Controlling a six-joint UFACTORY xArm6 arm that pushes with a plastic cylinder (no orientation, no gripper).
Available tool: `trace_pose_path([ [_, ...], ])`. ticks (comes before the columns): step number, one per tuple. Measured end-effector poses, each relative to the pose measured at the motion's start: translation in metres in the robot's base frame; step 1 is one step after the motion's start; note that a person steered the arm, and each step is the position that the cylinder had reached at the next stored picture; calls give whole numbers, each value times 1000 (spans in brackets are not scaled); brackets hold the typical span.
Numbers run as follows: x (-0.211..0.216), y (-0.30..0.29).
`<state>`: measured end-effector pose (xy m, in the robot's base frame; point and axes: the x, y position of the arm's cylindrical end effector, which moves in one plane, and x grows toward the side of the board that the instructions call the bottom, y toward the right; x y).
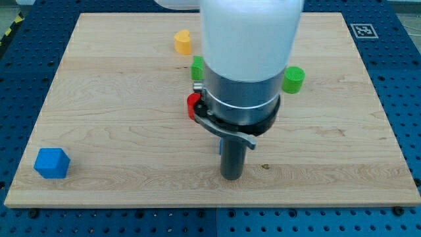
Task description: Drag the blue triangle slightly to the left
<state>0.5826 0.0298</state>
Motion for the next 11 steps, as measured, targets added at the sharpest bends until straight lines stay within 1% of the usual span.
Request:
trace_pose_path([
  [2,0,14],
  [3,0,35],
  [8,-1,47],
  [9,-30,47],
  [10,-43,44],
  [11,-49,14],
])
